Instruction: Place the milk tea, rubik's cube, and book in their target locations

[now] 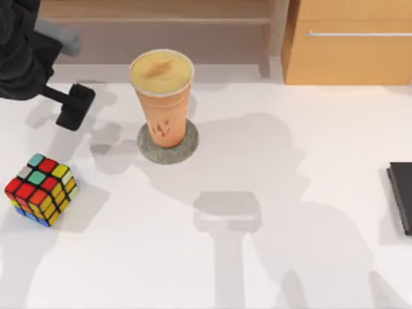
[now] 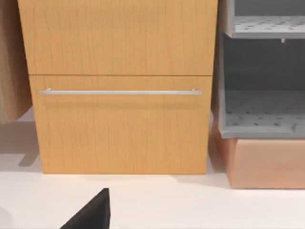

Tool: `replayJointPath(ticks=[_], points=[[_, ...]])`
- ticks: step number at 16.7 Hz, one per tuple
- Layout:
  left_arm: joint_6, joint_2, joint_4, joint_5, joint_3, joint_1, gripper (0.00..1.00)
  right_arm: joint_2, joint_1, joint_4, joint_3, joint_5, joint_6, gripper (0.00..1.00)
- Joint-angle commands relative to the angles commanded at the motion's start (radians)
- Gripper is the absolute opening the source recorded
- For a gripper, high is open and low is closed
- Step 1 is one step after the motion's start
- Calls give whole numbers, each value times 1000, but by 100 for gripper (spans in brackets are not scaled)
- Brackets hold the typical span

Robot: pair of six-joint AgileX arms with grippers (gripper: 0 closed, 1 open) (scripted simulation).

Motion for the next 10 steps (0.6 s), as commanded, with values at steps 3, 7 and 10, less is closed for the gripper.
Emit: replayJointPath(ticks=[3,7,10], points=[[57,-3,-217,66,7,27,100,0,0,0,0,0,0,100],[103,-8,-359,113,2,38,100,0,0,0,0,0,0,100],[106,-8,-368,116,1,38,100,0,0,0,0,0,0,100]])
